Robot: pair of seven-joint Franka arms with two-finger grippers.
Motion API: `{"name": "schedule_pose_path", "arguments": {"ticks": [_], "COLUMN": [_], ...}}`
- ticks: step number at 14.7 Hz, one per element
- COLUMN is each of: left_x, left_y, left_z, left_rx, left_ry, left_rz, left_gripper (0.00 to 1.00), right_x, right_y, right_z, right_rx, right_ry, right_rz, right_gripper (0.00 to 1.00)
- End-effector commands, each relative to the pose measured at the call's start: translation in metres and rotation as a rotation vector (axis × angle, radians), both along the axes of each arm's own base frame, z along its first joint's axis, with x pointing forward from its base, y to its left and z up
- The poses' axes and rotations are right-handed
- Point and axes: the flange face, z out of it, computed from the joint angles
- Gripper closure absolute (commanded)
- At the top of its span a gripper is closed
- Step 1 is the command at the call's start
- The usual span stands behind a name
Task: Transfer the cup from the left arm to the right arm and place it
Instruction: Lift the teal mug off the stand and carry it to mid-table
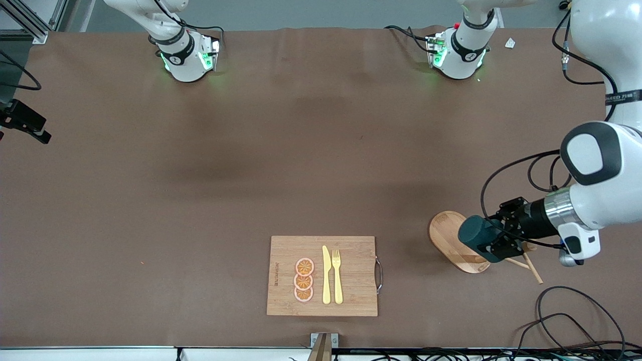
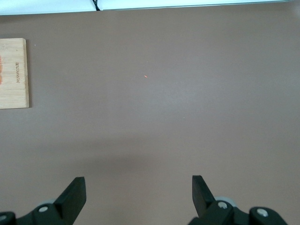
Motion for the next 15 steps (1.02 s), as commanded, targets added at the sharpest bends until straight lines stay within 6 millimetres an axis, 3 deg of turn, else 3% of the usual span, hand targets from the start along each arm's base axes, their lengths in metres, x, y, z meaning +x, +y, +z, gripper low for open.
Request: {"name": "schedule_pose_path", "arguments": {"ticks": [1,7,9,12,15], "left_x": [-0.02,-0.066,-0.085,-0.109,-0.151], "left_y": [-0.066,-0.223,-0.271,-0.319,-0.383], "left_z": [0.02,0.015,-0.001,-0.02,-0.052], "left_rx": [0.104,0.365,0.464,0.591,0.723], "left_ry": [-0.01,-0.14,-0.203,-0.291,-0.385], "left_rz": [-0.058,-0.276,-0.375,-0.453,-0.515], "left_gripper": [0.53,0.53,0.53,0.53,0.53], "right_x": [-0.001,-0.001,-0.001,-0.001,-0.001], "right_y": [-0.003,-0.003,-0.003,-0.004,-0.004], "right_z": [0.0,-0.001,-0.001,-0.002,-0.002], "right_rx": [-0.011,-0.011,-0.011,-0.011,-0.011], "right_ry": [-0.001,0.001,0.002,0.004,0.002], "right_rz": [0.008,0.008,0.008,0.006,0.007], "right_gripper": [0.0,0.0,0.0,0.0,0.0]}}
